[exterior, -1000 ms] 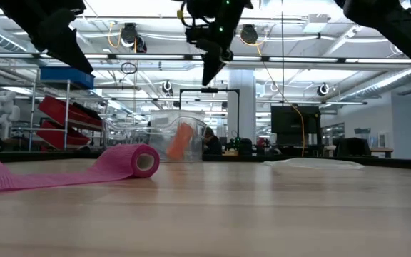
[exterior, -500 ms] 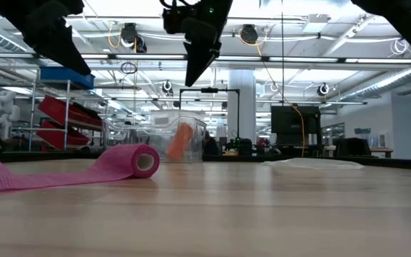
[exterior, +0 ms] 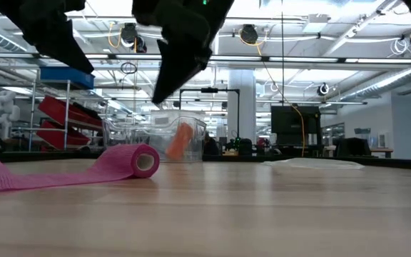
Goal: Roll bandage
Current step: Roll the pink bandage
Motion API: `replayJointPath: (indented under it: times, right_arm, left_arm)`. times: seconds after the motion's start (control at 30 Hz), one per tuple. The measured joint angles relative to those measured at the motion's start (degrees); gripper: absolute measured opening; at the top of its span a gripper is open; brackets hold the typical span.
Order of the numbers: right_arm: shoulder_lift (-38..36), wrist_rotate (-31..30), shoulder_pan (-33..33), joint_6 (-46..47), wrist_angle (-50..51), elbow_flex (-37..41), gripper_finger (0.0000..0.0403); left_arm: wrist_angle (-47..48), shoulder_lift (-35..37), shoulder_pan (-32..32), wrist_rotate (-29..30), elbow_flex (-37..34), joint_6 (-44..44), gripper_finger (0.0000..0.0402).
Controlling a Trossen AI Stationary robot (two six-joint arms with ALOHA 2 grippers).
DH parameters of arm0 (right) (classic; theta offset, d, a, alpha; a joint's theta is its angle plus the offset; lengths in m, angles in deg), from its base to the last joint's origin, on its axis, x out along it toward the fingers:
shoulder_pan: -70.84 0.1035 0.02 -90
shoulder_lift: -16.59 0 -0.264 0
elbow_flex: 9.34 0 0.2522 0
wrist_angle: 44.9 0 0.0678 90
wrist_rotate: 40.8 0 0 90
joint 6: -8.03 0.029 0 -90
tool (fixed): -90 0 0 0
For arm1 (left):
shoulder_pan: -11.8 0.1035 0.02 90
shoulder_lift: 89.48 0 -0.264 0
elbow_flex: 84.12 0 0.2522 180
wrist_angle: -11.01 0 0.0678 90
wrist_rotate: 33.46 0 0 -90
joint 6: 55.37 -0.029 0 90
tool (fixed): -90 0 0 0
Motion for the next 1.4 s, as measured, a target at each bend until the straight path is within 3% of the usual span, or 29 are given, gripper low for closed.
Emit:
replayJointPath:
  times: [0.23, 0.43, 0.8, 0.9, 1.13, 1.4]
  right_arm:
    - [-9.07, -0.42, 5.16, 1.48, -19.18, 14.11, 0.0002]
    - [-17.1, -7.63, 9.08, 4.49, -32.37, 28.05, 0.0002]
    - [-15.94, -23.05, 17.15, 7.42, -66.02, 47.58, 0.0002]
    - [-14.68, -27.24, 17.99, 5.02, -71.43, 49.85, 0.0002]
    - [-9.3, -25.18, 16.07, 8.53, -75.6, 50.23, 0.0007]
    - [-4.8, -24.66, 15.05, 12.18, -77.23, 50.23, 0.0062]
  left_arm:
    - [-3.68, -1.71, -1.47, 0.0, 0.0, -0.02, 0.0068]
    - [-6.65, -3.65, -3.0, 0.0, 0.0, -0.08, 0.0068]
    - [-8.01, -12.69, -3.96, -5.89, 0.0, -1.42, 0.0068]
    - [-10.29, -15.35, -3.94, -8.0, 0.0, -5.17, 0.0068]
    - [-16.21, -19.73, -1.26, -11.49, 0.0, -12.19, 0.0068]
    - [-16.35, -21.06, 2.89, -11.86, 0.0, -12.62, 0.0068]
